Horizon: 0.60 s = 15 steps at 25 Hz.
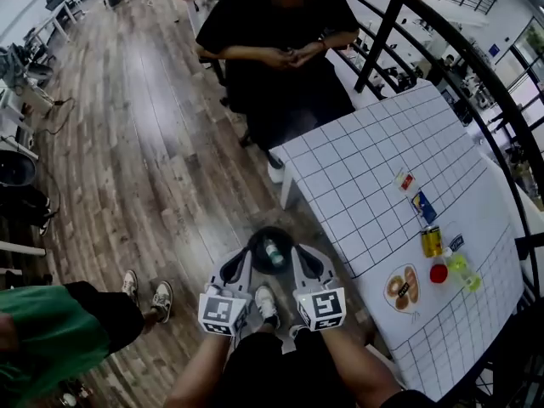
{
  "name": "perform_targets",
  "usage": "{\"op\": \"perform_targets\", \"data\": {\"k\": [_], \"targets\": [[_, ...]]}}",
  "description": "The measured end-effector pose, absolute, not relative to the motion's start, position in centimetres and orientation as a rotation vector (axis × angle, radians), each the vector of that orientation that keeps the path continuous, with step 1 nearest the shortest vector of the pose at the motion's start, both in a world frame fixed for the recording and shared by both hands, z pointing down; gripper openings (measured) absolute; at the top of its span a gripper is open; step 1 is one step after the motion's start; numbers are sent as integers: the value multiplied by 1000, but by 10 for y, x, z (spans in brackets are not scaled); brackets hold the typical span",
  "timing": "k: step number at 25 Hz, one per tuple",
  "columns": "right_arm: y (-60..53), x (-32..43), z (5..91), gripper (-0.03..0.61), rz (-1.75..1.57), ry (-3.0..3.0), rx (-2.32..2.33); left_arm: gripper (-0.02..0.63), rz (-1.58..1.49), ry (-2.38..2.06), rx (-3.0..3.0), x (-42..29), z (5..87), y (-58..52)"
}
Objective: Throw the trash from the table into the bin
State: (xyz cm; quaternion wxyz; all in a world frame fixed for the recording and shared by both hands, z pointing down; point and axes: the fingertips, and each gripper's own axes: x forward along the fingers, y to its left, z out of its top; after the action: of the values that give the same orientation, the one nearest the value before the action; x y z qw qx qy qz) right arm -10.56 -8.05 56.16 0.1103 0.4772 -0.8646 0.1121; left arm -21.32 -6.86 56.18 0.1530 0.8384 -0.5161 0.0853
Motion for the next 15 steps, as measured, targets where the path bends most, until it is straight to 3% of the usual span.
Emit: {"op": "perform_targets", "data": {"k": [15], "targets": [[-59, -101, 407, 25, -45, -2714, 1524, 23, 93, -1552, 2600, -201, 428, -59]]}}
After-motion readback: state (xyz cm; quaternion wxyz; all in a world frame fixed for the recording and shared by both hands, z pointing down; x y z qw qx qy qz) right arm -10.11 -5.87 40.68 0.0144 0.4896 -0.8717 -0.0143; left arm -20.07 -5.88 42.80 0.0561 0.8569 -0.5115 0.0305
